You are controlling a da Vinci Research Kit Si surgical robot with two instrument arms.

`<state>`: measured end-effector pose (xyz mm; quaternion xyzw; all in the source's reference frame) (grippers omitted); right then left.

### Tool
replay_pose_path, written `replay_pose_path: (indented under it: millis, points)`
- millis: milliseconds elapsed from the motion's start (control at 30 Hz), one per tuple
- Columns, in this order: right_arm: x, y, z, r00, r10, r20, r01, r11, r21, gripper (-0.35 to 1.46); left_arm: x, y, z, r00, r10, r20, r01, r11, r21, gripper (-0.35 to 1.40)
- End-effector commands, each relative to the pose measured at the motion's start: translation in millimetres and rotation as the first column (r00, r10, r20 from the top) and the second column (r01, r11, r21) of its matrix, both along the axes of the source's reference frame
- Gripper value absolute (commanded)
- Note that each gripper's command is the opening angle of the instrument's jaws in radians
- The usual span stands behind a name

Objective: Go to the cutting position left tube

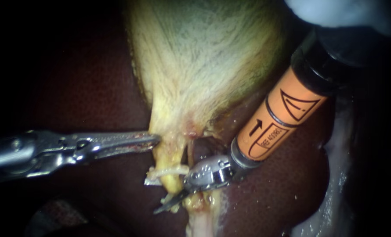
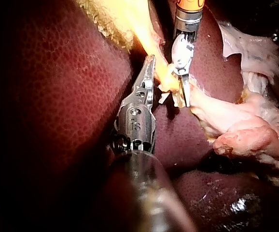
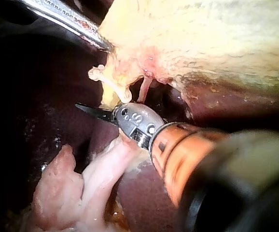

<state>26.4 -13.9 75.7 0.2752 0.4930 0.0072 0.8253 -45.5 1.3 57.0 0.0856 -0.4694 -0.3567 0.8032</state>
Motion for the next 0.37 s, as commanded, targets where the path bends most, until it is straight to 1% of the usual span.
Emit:
replay_pose_path:
  millis: [33,367]
  points:
    - [0.0,0.0,0.0,1.0,0.002,0.001,-0.002,1.0,0.003,1.31,0.0,0.0,0.0,1.0,0.0,0.0,0.0,1.0,0.0,-0.35]
    - [0.0,0.0,0.0,0.9999,0.008,0.009,-0.008,1.0,0.017,1.33,-0.2,0.0,0.1,1.0,-0.001,-0.001,0.001,1.0,-0.001,-0.35]
